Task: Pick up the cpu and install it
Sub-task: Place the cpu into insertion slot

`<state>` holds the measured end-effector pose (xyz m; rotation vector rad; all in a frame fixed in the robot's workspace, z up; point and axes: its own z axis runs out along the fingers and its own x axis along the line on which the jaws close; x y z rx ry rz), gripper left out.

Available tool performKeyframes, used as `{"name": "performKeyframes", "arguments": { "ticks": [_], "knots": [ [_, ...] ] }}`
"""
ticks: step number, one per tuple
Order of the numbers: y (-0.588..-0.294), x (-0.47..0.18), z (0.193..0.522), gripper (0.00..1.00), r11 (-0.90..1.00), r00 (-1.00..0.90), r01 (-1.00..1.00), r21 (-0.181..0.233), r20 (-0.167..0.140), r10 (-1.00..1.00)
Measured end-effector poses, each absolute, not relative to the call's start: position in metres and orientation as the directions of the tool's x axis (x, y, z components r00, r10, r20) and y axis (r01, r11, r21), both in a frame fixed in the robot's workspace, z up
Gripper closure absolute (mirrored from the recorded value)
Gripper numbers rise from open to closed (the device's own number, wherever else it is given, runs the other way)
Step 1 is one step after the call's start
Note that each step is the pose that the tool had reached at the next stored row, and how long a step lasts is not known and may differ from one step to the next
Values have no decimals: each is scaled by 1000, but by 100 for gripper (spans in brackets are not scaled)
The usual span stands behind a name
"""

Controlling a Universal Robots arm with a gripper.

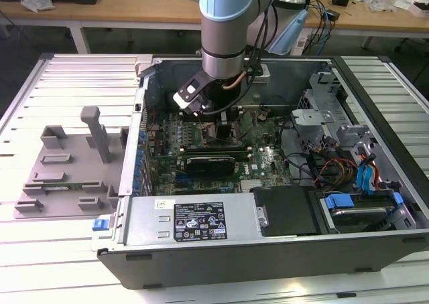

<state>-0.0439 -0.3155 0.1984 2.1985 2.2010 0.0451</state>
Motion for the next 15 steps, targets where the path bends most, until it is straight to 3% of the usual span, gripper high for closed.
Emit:
{"name": "performKeyframes", "arguments": {
  "ticks": [15],
  "knots": [
    [-315, -45, 197, 45, -6, 6, 999, 42, -1, 1000]
  ]
}}
